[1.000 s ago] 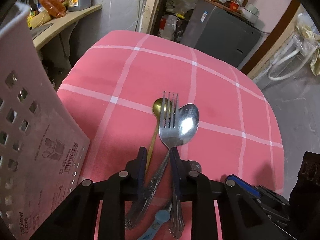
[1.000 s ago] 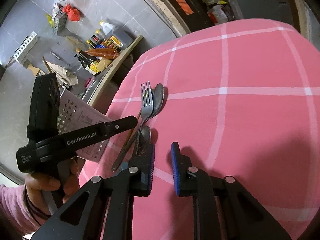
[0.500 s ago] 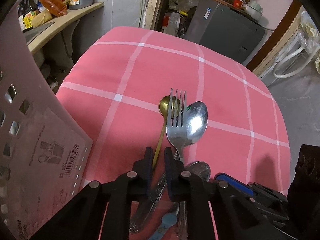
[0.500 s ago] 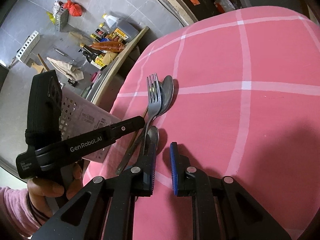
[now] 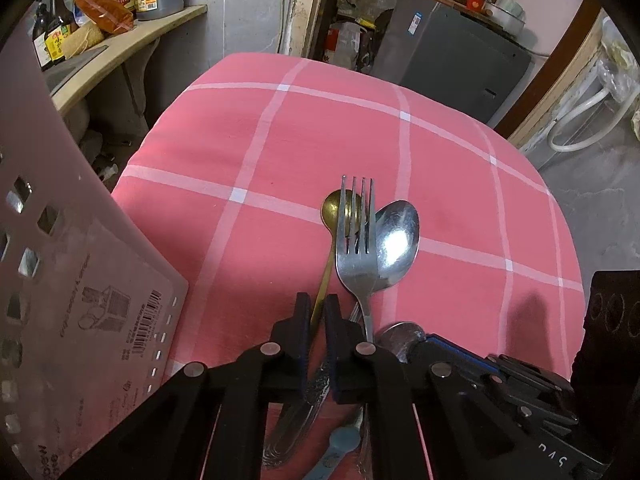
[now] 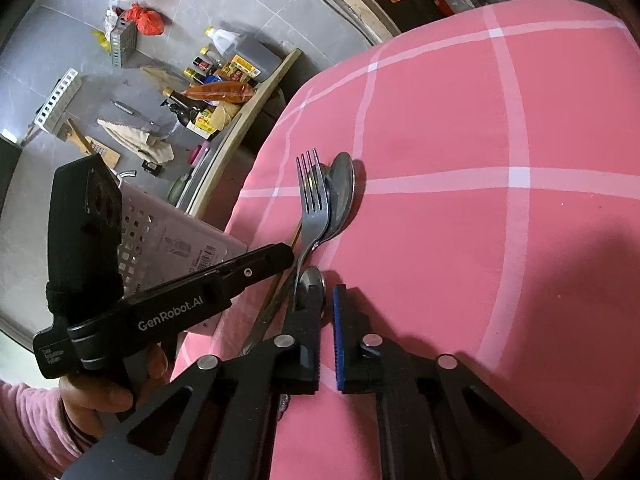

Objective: Organize utensils
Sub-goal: 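Grasp the gold spoon with the left tool while the right tool grasps a silver fork, then lift the gold spoon and fork off the tablecloth with both tools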

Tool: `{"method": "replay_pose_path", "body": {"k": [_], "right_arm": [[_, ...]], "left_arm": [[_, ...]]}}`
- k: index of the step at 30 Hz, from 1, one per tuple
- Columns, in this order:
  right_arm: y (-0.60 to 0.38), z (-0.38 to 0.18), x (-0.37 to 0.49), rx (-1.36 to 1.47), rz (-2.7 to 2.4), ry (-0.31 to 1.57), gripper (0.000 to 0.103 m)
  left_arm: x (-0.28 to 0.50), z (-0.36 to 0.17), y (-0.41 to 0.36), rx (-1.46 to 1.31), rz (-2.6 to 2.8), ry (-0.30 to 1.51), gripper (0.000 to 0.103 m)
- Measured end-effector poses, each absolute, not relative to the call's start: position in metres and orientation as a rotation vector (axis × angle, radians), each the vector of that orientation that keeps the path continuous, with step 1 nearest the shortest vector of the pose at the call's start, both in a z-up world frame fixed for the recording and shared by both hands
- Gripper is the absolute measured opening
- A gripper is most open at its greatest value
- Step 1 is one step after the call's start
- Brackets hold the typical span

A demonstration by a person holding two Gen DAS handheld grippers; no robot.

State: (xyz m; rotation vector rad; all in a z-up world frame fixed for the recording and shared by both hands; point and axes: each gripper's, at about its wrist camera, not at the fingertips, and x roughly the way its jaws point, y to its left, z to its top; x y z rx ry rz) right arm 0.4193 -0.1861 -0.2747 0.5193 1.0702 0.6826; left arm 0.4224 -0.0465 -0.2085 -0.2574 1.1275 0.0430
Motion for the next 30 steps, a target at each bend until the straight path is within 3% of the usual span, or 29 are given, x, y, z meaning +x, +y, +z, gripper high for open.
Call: {"method": "replay_pose_path", "body": {"k": [18,30], "right_arm": [[-0.283,-0.253,0.379,0.543,0.498,1.069,0.003],[-0.292,-0.256,0.367,0.521,0.453,1.09,0.003]], "left_arm": [[0.382,-0.211,-0.076,-0.255,-0.079,1.194,0.003],[0.374,-0.21,-0.064,-0.286,-0.113,1.252,0.001]]}}
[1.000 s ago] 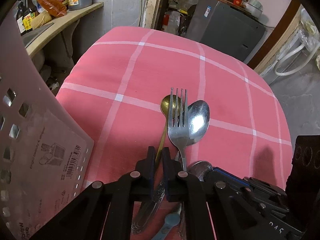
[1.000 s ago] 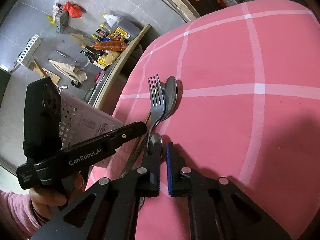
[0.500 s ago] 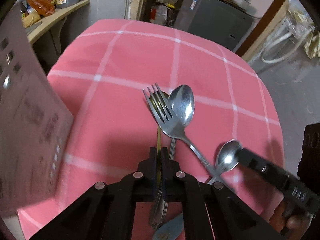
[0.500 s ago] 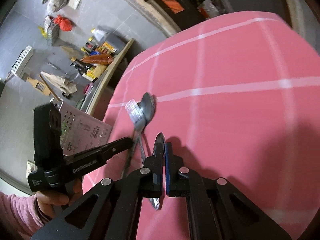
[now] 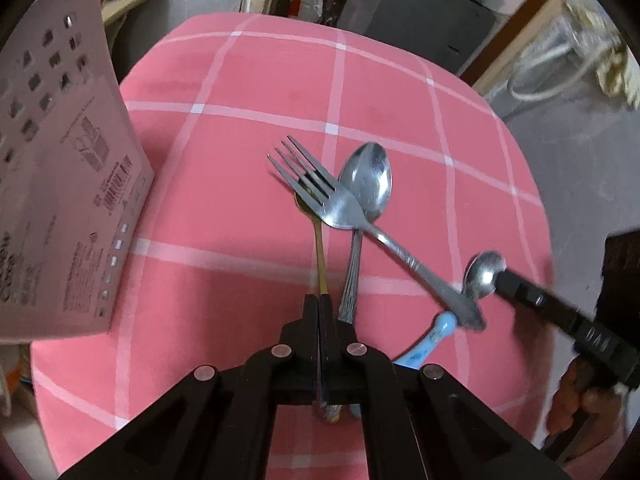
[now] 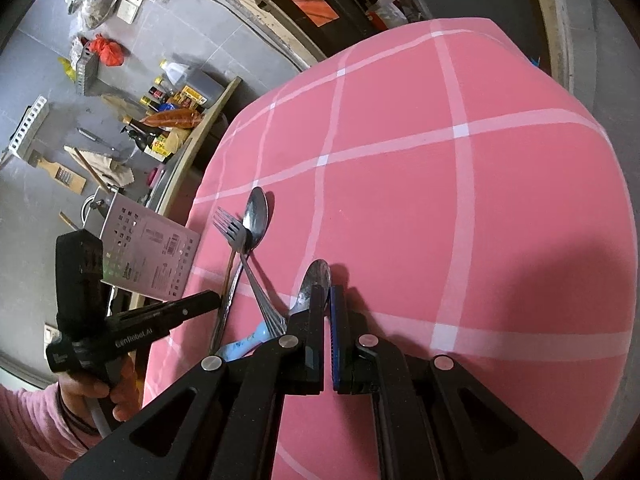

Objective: Organize utensils
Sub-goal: 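Lift the gold spoon and fork off the tablecloth with both tools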

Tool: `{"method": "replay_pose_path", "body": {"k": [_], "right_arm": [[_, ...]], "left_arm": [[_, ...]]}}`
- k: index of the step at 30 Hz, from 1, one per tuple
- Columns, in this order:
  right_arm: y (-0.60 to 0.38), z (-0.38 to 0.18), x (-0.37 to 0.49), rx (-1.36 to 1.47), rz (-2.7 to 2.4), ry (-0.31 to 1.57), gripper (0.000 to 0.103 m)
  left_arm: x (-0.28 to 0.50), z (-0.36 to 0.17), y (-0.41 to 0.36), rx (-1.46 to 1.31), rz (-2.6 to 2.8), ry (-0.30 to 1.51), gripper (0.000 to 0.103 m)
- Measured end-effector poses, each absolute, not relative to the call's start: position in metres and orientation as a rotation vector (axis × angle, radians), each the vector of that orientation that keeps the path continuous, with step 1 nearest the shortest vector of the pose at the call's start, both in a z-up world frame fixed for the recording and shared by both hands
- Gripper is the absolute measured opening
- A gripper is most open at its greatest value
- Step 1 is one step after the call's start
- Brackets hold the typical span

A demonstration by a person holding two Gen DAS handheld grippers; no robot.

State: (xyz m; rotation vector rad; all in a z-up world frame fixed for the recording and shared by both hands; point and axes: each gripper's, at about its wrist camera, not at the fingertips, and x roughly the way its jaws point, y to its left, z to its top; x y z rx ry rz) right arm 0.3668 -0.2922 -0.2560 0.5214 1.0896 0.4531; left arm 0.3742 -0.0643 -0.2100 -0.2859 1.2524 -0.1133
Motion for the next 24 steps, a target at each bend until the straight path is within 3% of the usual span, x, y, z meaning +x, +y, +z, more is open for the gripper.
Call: {"method": "replay_pose_path", "body": {"k": [4,17,24], "right_arm": [[-0.292,-0.257,0.366,0.542,0.443,1.089,0.003],[-0.281,-0.256,0.363,0.543,0.428,1.064,0.003],[-0.283,-0.226,0.348,0.474,0.385,0.993,0.003]], "left_arm": [[0.392,-0.214,-0.064,-0.309,-0.123,1.275,0.008],[0.41,-0.216,-0.073,-0.279,-0.168,1.312,0.004],[0.378,-0.199,-0.052,-0.284,-0.181,1.265,0.003]]}}
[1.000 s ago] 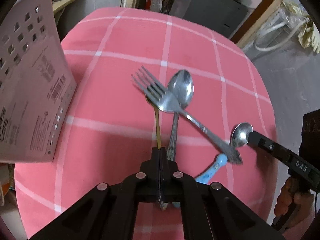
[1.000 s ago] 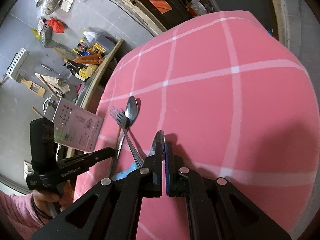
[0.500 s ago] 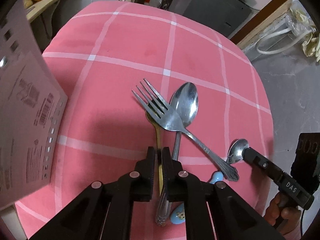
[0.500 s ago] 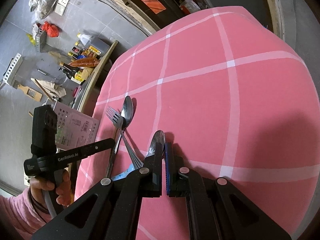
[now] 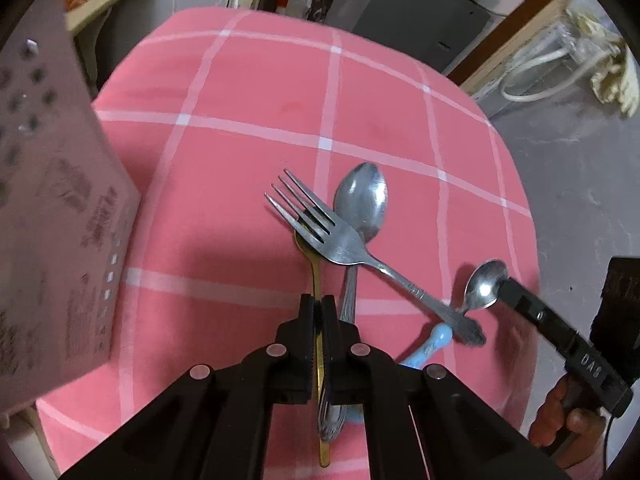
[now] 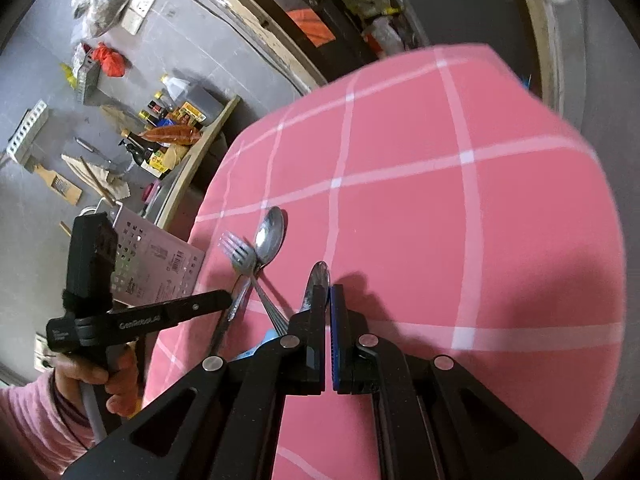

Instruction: Organize utensils

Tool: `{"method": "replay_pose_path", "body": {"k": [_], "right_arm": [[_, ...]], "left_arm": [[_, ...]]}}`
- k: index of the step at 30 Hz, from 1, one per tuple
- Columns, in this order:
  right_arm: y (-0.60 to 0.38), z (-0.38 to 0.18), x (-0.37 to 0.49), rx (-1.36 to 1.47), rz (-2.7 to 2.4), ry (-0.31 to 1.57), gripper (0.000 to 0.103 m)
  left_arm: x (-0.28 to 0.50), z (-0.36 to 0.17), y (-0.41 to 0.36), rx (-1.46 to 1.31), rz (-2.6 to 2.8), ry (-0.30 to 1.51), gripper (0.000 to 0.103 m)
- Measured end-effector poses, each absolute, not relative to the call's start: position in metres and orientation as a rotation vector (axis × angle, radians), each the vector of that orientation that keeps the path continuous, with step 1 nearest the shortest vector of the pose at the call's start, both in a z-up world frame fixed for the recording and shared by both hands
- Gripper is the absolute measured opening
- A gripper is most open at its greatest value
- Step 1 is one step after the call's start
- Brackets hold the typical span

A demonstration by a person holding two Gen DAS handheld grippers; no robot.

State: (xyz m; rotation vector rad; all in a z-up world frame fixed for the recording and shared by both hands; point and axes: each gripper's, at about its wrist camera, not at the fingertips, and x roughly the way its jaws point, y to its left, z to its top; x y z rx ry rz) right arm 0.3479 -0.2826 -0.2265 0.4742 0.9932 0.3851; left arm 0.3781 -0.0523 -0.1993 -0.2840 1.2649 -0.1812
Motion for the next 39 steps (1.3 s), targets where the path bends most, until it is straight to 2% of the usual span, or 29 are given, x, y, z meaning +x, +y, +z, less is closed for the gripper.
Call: {"method": "replay_pose_path", "body": {"k": [21,31,39], "right_arm": [[-0.29,-0.112,0.309,0.192,0.245,0.761,0.002],[-0.28,-0.088,0.301,0.174,0.235,0.717,0.002],[-0.266,-0.073,0.299,0.168,0.243,0.682,0.002]], "left_arm": [[0.334,-0.152,-0.037,-0.168,-0.191,1.16,0.002],[0.34,-0.141,-0.028,-0.224,-0.223,1.133,0.002],[0.329,-0.116,-0.019,-0.291,-0.255,1.033,0.002]]}}
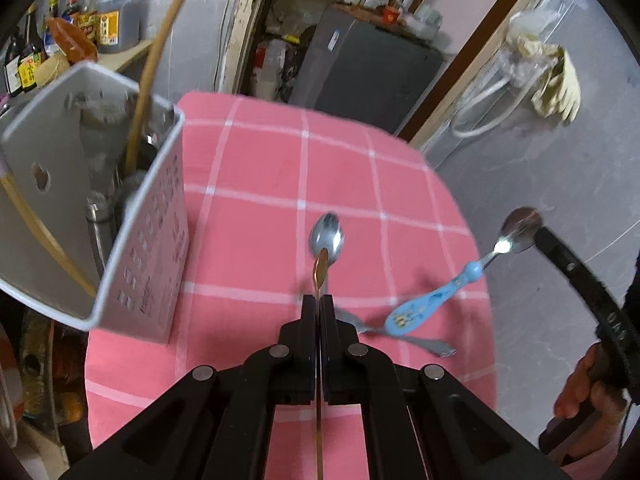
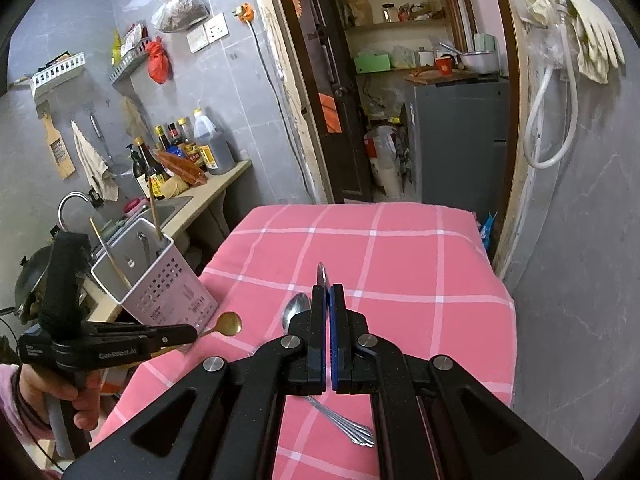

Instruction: Organize utensils

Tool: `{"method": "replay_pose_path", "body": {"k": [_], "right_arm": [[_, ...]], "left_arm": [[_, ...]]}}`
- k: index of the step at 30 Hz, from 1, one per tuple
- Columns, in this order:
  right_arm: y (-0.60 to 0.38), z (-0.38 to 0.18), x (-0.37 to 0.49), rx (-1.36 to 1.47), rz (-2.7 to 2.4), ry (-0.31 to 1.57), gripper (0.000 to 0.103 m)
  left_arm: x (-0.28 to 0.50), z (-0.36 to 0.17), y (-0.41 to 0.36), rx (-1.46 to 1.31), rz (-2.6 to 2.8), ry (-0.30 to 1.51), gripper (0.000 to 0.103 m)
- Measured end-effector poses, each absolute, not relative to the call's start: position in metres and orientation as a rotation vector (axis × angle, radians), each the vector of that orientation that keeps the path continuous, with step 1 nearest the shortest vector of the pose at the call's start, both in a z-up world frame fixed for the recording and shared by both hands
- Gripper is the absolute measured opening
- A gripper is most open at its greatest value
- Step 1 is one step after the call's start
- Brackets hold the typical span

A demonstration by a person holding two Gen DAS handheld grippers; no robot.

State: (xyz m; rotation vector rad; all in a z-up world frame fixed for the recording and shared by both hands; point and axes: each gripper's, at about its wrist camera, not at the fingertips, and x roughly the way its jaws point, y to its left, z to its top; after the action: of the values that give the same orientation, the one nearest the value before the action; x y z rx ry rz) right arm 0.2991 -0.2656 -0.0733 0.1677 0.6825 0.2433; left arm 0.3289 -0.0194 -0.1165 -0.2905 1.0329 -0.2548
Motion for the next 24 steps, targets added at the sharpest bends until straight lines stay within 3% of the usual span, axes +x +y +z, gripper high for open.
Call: {"method": "replay_pose_path", "body": {"k": [7,13,24], "right_arm": [[-0.246,-0.054,0.304,0.156,0.282,0.643,0.002],[-0.227,-0.047,0.307,0.137,0.318,0.63,0.002],[-0.23,-0.057,0.301,0.128,0.306,0.679,0.002]], "left_arm": [[0.324,-0.078,-0.004,-0.386,-0.283,0.881,0.002],[0.326,-0.066,0.004,-0.414,-0.283,0.869,0.002],[0.31,-0.111,0.005,-0.407,-0.24,1.002,0.002]]}}
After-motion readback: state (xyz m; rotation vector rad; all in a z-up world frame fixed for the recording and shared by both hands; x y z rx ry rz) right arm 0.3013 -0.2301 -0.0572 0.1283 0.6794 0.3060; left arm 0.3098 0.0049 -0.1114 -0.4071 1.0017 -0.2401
